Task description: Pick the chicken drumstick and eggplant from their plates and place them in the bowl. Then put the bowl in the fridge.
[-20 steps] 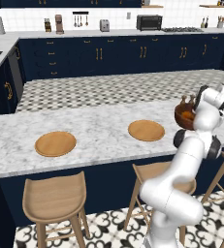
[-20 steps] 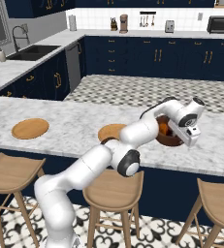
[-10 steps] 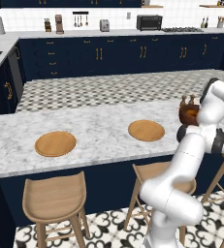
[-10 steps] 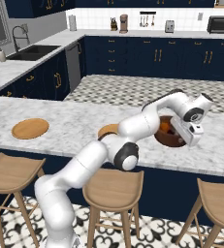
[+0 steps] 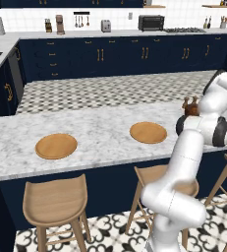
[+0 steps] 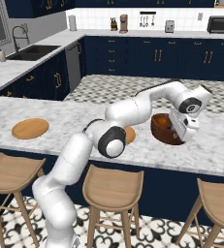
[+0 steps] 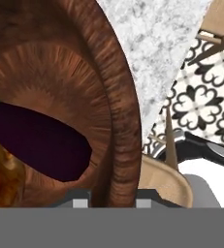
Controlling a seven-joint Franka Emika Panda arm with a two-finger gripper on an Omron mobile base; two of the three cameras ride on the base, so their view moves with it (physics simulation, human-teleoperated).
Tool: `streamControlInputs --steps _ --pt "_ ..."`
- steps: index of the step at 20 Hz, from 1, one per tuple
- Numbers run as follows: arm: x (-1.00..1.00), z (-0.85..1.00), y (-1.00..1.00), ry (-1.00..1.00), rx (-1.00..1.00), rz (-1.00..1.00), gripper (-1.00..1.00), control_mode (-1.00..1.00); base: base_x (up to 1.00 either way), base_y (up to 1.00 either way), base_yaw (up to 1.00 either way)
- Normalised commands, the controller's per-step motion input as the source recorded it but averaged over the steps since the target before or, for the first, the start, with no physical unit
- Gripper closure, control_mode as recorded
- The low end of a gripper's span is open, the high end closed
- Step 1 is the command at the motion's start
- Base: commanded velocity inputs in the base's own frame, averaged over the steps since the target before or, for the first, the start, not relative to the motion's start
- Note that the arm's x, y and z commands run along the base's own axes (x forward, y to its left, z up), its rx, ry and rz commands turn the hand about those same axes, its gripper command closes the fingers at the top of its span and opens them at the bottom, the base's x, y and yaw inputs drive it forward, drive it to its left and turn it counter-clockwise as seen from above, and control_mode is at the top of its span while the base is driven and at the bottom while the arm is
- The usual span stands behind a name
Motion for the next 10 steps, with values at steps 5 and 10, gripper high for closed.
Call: streamControlInputs --steps 5,10 --pt "-0.27 0.0 1.0 -0.25 -0.49 -0.23 1.0 -1.0 0.0 0.0 0.0" --pt "-0.51 0.01 1.0 -0.32 -0.49 -0.14 1.0 -1.0 0.0 0.0 0.0"
